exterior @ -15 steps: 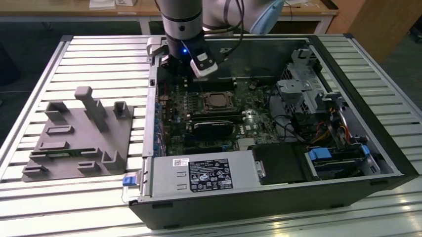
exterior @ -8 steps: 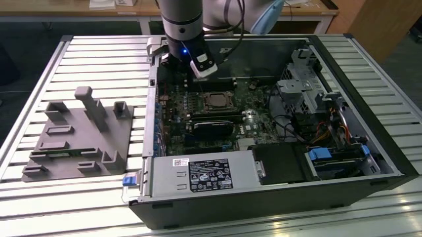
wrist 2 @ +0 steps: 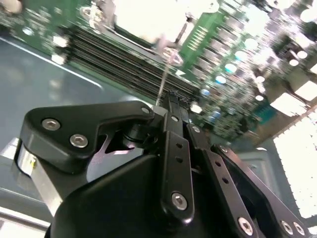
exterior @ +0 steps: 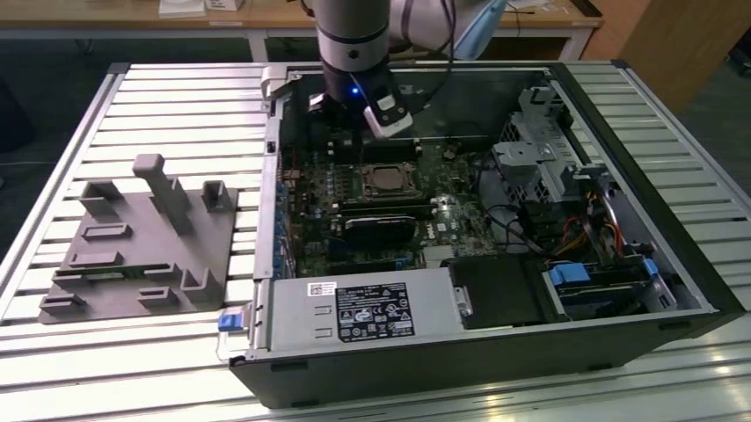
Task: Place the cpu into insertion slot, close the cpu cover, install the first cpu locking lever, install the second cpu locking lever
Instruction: 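Install the first cpu locking lever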
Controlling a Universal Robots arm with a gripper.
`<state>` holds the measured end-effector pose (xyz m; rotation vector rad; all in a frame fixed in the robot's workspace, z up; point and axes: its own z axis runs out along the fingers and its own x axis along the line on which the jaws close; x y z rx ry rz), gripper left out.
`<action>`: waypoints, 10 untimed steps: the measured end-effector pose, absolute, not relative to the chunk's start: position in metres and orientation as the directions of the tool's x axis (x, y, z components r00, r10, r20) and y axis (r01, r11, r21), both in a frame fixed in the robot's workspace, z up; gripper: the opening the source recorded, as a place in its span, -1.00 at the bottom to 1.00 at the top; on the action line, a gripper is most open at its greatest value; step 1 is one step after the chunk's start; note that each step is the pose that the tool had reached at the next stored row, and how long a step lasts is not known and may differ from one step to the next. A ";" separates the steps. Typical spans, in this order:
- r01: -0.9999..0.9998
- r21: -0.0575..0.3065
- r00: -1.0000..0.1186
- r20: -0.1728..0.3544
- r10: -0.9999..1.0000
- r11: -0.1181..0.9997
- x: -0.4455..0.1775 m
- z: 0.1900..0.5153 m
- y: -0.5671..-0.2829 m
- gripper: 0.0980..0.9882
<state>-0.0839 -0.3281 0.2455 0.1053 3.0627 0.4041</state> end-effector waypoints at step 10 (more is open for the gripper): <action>0.061 0.261 -0.996 -0.041 0.074 0.963 -0.057 0.246 -0.328 -0.98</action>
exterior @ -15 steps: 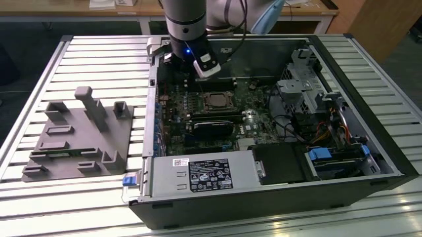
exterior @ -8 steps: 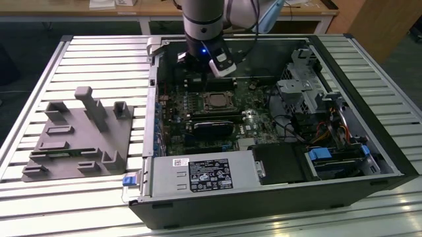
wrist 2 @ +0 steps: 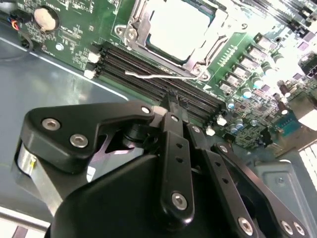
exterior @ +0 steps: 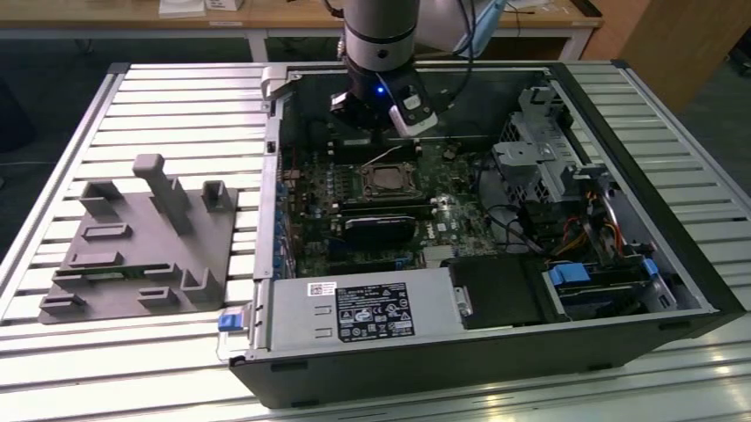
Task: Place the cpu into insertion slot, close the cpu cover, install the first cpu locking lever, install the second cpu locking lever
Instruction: 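Install the first cpu locking lever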
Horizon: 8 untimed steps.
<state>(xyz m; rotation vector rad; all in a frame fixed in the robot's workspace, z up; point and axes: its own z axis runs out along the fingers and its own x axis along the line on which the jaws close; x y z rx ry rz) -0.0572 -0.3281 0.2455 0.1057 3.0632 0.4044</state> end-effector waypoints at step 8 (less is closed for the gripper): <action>0.068 0.248 -0.993 -0.075 0.089 0.966 -0.057 0.242 -0.328 -0.98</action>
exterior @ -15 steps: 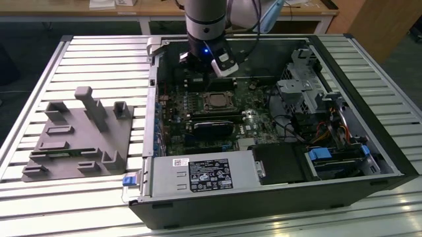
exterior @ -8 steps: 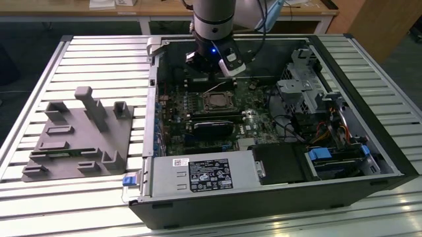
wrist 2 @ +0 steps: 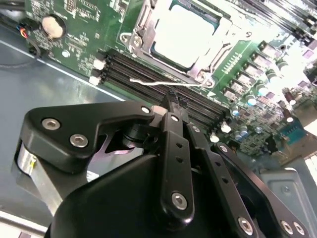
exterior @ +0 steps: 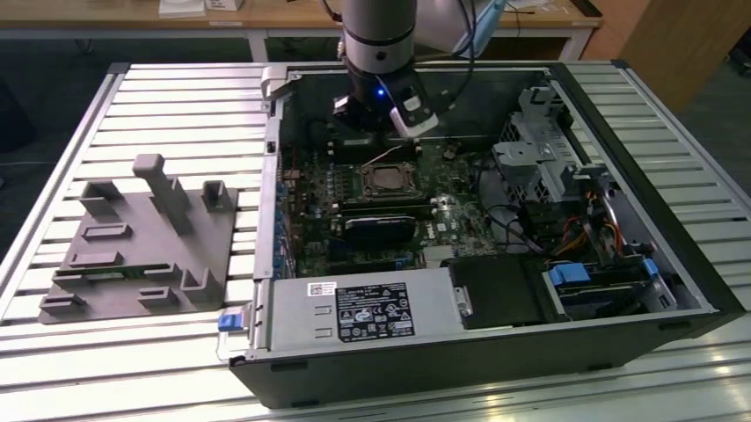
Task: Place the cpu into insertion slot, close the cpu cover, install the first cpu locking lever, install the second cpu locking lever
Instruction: 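Install the first cpu locking lever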
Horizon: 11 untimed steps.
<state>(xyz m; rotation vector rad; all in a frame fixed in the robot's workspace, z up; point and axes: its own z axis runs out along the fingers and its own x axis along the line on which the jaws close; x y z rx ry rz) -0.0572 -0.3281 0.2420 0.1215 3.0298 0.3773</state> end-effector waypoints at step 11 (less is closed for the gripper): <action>0.100 0.243 -0.989 -0.085 0.123 0.965 -0.057 0.230 -0.328 -0.98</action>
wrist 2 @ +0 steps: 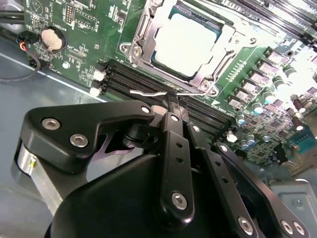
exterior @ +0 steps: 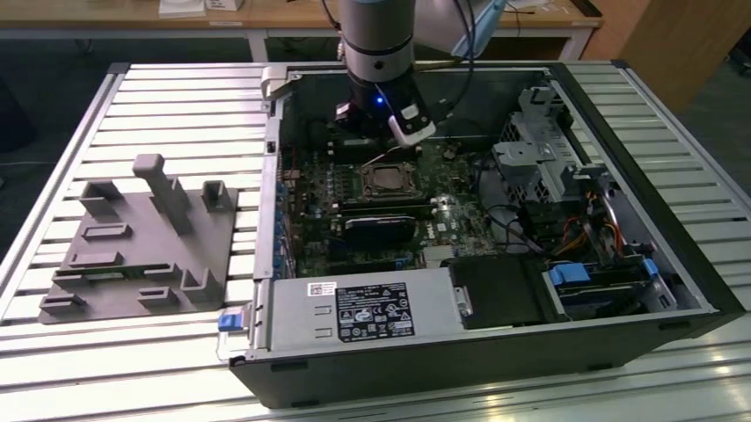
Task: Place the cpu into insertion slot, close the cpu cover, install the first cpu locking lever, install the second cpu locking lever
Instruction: 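Install the first cpu locking lever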
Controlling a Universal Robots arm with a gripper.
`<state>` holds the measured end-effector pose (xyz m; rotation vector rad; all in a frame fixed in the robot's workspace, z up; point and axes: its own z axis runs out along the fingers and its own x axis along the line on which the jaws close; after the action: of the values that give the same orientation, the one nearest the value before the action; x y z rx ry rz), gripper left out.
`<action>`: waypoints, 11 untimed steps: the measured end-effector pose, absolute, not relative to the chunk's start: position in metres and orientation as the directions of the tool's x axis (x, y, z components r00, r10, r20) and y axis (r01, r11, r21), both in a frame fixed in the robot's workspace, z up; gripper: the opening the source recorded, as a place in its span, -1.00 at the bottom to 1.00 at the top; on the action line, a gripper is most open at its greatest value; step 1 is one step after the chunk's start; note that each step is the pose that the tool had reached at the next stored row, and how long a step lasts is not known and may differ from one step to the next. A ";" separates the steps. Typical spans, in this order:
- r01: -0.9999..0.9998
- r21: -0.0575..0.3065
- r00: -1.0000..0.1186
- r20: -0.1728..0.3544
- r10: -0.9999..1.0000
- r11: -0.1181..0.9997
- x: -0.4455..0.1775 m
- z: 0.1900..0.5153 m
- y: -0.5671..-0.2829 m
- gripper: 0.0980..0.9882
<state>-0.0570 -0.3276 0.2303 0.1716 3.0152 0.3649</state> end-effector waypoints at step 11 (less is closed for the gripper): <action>0.112 0.236 -0.987 -0.086 0.135 0.965 -0.047 0.223 -0.322 -0.98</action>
<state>-0.0472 -0.3221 0.2234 0.1899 3.0136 0.3534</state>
